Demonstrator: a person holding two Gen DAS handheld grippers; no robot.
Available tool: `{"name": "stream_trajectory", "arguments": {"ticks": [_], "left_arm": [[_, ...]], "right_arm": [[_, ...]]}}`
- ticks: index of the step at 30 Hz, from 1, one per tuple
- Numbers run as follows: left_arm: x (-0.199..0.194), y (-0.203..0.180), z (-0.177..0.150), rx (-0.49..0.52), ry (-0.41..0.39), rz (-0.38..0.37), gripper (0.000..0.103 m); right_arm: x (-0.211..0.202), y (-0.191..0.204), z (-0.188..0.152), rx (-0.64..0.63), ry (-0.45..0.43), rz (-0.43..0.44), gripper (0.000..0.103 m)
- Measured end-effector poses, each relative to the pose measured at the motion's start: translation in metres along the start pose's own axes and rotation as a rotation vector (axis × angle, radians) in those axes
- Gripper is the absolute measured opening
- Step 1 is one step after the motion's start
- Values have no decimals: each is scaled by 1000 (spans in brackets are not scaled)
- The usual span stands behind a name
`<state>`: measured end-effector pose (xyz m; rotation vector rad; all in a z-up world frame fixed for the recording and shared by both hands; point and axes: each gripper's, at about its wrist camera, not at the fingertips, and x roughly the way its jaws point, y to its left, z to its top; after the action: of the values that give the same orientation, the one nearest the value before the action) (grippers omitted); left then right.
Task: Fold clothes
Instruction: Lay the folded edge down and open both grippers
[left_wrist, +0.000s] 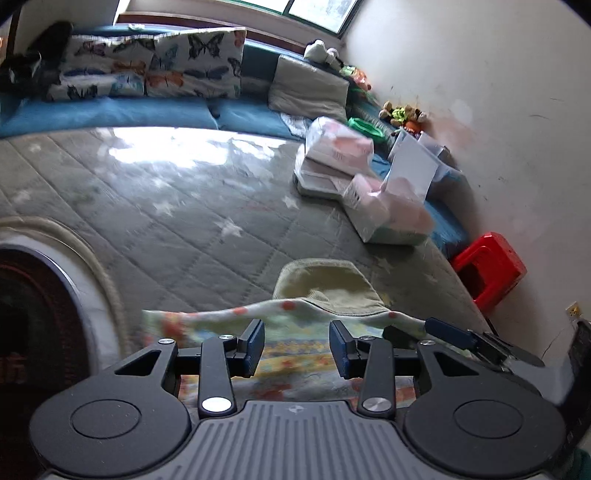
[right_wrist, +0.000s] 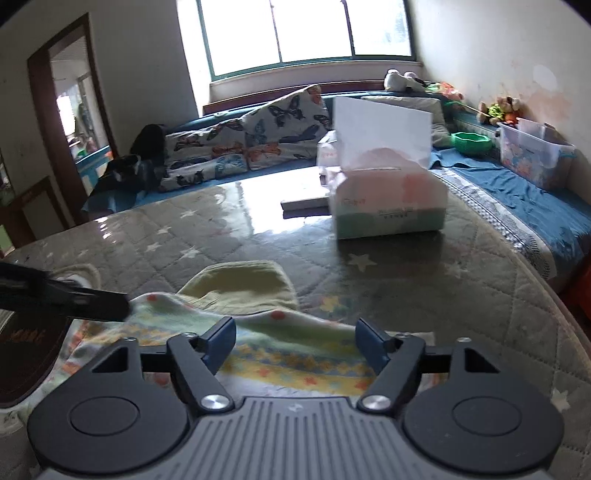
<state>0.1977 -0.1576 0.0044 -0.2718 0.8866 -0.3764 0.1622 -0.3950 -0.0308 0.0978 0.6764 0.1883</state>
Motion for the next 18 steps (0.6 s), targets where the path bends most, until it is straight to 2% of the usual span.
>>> {"name": "stream_trajectory", "arguments": {"ticks": [1,5,12,18], "left_arm": [[6,0,-1,-1,10,-2,42],[21,2,-6,11,29,19,42],[9,0,-14,37,12,21,44],[-7,-4,-27,80,-1,22,46]], "right_arm": [[2,1,-2,-6,8,1,81],[6,5,-5,-13,15,-1,86],[-5,17,-12,-39,23,29,97],[-15,25,-24,-69,36,19,97]]}}
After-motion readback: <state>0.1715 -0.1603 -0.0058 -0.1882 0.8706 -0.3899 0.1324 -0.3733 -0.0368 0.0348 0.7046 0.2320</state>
